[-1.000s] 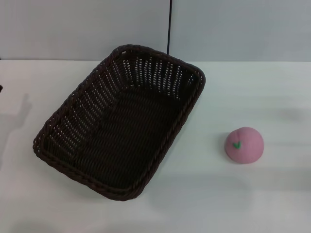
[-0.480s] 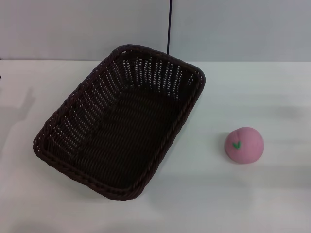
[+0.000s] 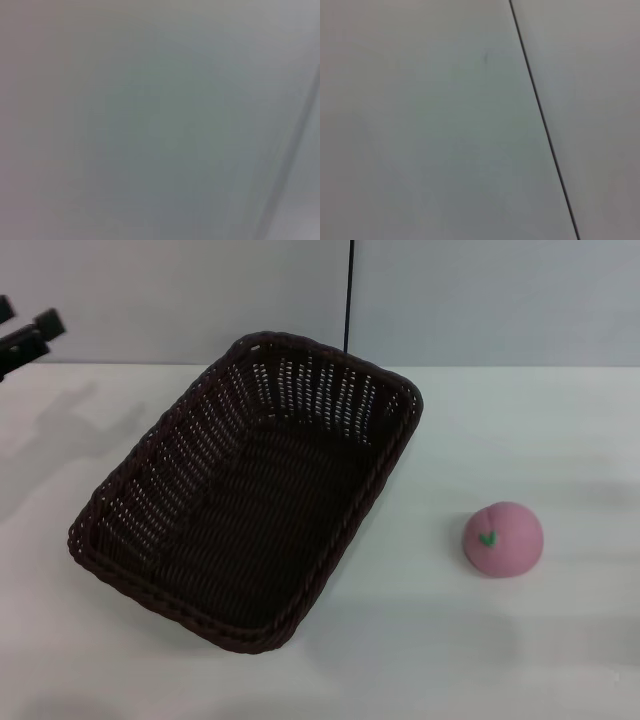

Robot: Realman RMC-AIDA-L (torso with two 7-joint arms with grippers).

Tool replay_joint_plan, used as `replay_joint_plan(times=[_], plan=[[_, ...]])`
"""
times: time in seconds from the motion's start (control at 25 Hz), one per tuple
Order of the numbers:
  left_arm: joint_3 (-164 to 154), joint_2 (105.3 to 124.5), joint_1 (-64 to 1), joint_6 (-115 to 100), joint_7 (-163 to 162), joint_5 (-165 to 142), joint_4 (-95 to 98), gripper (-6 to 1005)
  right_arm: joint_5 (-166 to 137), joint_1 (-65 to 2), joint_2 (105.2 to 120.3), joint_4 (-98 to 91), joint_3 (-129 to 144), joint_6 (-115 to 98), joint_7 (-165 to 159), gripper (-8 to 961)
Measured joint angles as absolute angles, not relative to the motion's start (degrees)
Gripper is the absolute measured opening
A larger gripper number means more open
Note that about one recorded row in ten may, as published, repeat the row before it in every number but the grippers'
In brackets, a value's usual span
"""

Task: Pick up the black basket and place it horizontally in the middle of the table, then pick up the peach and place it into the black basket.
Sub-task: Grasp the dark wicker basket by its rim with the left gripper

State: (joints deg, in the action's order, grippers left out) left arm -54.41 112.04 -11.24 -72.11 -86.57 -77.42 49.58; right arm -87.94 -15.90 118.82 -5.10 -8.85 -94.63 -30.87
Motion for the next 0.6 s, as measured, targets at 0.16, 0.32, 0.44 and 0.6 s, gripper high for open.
replay_joint_plan(times=[0.16, 0.32, 0.44, 0.6], plan=[[-54.40, 111.11, -14.91, -75.11, -105.83, -96.27, 61.62, 860, -87.75, -15.26, 118.78, -7.58, -8.95, -96.63, -34.50, 723], [-54.92, 113.59, -19.02, -78.91, -117.40, -116.17, 72.51, 860, -87.99, -15.25, 118.77, -8.94, -8.59, -97.58, -35.71, 723], [-55.22, 116.43, -22.93, -82.39, -122.31, -128.32, 76.81, 860, -88.06, -15.13, 118.75, -9.41, -8.52, -99.04, -36.03, 723], [-58.38, 118.10, -29.76, -85.92, -128.93, -141.78, 76.35, 861, -88.06, -14.86, 118.74, -9.55, -8.47, -101.09, -36.06, 723]])
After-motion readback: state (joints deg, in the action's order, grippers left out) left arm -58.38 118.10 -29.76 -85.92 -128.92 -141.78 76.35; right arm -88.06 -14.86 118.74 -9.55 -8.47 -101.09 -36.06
